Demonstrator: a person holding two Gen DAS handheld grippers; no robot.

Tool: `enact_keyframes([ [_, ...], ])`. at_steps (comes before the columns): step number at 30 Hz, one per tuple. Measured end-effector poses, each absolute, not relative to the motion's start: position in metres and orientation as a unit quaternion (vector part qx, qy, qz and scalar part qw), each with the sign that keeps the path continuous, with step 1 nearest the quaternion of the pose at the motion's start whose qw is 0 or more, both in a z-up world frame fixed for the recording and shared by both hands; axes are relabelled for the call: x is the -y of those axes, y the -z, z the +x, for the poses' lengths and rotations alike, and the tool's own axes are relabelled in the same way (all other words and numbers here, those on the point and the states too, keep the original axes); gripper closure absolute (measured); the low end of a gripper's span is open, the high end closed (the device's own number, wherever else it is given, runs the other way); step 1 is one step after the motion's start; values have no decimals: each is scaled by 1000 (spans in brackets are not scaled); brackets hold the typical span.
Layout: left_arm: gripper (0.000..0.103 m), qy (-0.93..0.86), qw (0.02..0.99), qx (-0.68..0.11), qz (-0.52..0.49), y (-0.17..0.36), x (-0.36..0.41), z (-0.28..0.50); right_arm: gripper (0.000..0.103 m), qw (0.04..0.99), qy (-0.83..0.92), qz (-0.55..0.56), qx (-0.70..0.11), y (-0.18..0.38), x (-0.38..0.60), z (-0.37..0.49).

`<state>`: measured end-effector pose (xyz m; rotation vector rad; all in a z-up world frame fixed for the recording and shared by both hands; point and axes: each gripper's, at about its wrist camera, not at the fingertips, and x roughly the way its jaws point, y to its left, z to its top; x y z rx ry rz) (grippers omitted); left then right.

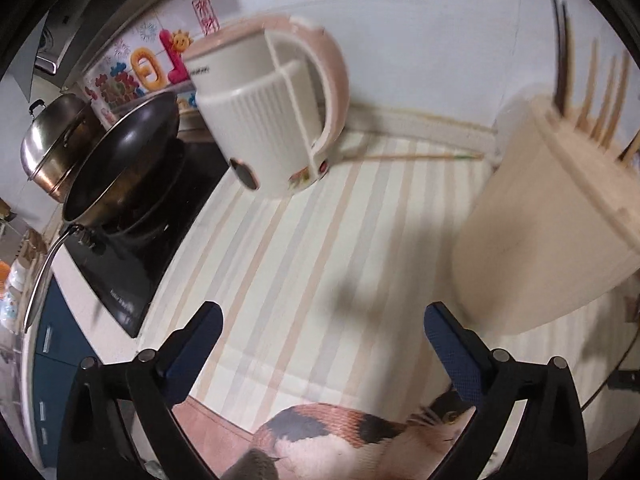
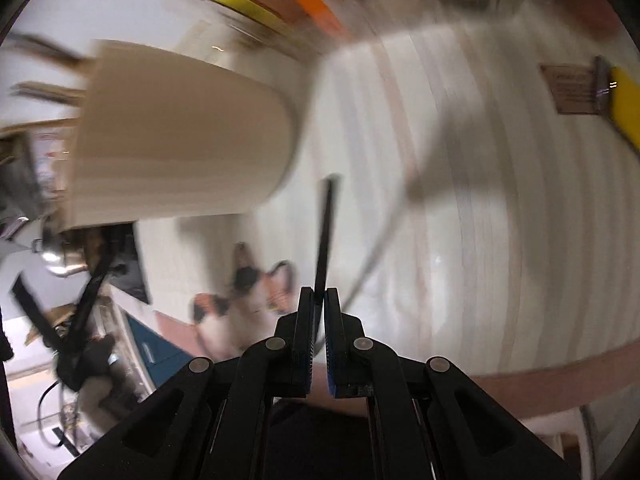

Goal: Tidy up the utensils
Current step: 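Move both open tools back down to the counter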

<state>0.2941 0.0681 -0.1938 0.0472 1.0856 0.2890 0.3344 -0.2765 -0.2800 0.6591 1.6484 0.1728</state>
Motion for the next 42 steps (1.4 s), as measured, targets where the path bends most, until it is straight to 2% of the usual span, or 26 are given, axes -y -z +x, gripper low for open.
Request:
enact_keyframes([
  [6, 0, -139, 833, -527, 99, 221, -77, 310, 97, 636, -13, 235, -735, 326, 265, 349],
  [13, 0, -50, 805, -508, 301, 259, -60, 361, 95, 664, 64, 192, -720, 330, 239, 338],
  [15, 0, -16, 801, -494, 338, 264, -55, 375, 79, 661, 84, 223, -711, 327, 240, 332],
  [17, 0, 2, 803, -485, 347, 264, -55, 387, 71, 667, 105, 251, -694, 321, 241, 323],
  [19, 0, 16, 805, -490, 333, 266, -59, 394, 70, 676, 128, 264, -676, 312, 237, 309],
  [21, 0, 22, 810, -507, 292, 266, -67, 399, 62, 685, 147, 269, -661, 302, 229, 298],
  [25, 0, 20, 816, -553, 170, 272, -92, 392, 59, 731, 199, 241, -607, 289, 217, 282],
  [30, 0, -18, 825, -555, 103, 276, -114, 360, 59, 745, 212, 250, -581, 279, 210, 271],
  [32, 0, -34, 828, -554, 86, 274, -124, 349, 59, 762, 184, 232, -576, 265, 195, 267],
  [38, 0, -90, 809, -580, 37, 264, -170, 309, 59, 766, 12, 136, -628, 230, 87, 273],
  [42, 0, -164, 787, -594, 0, 261, -199, 307, 57, 777, -86, 35, -622, 200, 6, 322],
])
